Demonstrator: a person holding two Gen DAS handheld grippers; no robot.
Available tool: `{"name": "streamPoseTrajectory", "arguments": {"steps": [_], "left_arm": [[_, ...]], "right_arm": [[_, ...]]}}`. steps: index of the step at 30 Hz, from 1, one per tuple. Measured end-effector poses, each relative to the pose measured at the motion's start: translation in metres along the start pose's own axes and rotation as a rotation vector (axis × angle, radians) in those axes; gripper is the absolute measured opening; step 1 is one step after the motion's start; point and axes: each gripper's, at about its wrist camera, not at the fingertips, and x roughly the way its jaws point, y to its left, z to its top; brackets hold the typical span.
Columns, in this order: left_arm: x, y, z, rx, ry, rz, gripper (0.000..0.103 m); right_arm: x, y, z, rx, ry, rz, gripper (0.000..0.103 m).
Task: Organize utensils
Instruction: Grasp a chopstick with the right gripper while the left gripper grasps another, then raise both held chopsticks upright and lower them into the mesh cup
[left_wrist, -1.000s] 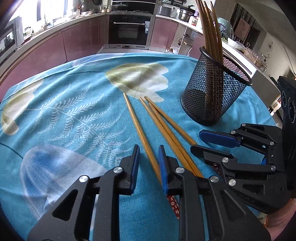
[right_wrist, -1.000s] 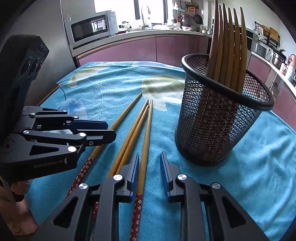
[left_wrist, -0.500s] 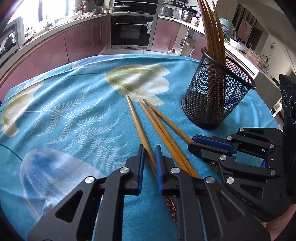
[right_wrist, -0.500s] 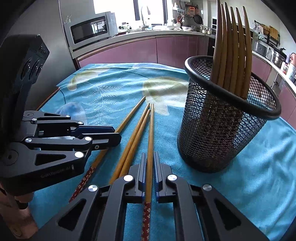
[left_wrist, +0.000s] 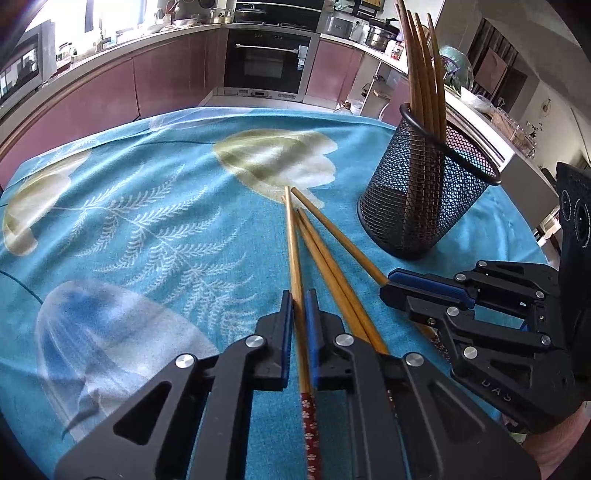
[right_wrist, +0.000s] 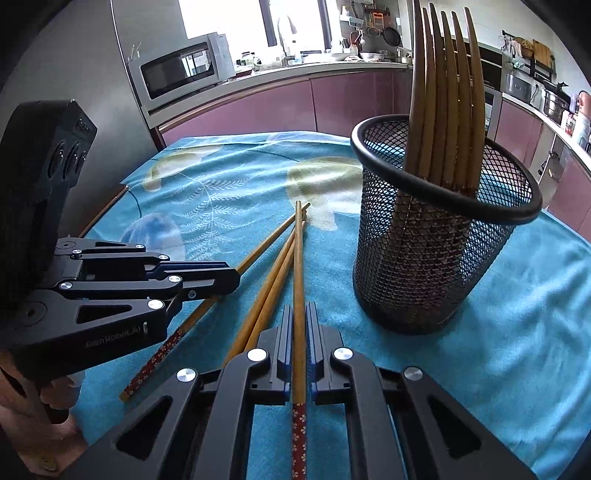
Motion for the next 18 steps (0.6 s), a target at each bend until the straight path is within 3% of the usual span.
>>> {"name": "streamPoseTrajectory", "arguments": {"steps": [18], "left_arm": [[-0.025, 0.004, -0.004, -0.010, -0.036, -0.037, 0.008]], "right_arm": [[-0.024, -0.006, -0.004, 0.024, -0.040, 0.072, 0.006]]}}
